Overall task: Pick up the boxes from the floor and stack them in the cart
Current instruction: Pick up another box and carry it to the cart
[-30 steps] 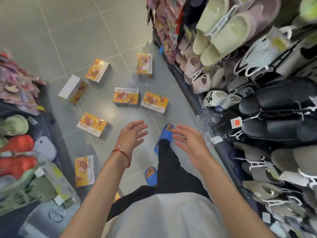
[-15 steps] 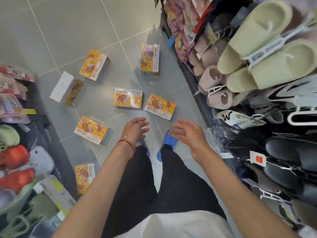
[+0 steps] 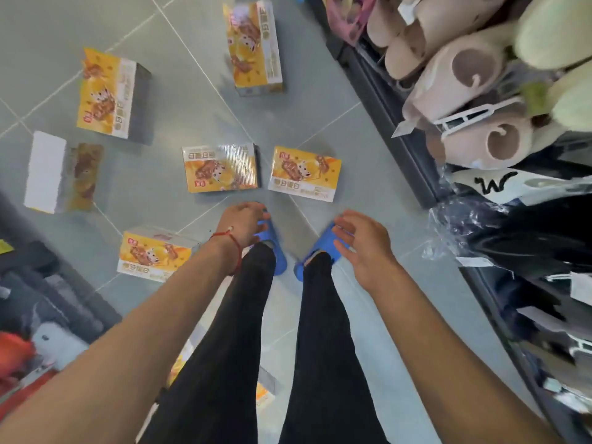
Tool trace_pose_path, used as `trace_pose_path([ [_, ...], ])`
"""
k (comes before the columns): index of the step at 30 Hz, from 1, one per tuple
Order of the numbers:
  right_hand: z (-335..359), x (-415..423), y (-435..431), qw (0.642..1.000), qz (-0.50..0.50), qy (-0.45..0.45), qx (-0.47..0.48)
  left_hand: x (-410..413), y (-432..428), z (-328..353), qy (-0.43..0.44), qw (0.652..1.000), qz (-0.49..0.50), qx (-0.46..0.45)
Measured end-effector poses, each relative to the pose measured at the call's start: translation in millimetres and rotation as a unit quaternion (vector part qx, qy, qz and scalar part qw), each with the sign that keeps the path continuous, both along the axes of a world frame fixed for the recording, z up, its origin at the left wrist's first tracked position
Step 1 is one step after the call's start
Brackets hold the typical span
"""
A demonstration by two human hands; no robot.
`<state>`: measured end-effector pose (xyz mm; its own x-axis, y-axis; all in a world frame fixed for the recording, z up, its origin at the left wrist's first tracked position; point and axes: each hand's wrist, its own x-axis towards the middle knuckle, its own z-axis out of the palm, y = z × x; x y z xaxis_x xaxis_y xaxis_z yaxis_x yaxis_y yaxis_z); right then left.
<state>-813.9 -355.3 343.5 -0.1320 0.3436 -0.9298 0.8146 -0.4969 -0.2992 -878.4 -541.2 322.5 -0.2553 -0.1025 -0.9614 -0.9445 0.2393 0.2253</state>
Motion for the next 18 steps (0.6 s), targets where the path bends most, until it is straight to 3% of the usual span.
trace_pose_path([
  [11,-191.7,-14.2,24.6,1.0,-0.003,-0.015,0.014,-24.5,3.4,-176.9,-0.012,0.991,-0.135,-0.017],
  [18,-298.5,-23.0,38.7,0.996,0.051,-0.023,0.065,-44.7,24.9,-271.0,0.043,0.972,-0.227,-0.045],
])
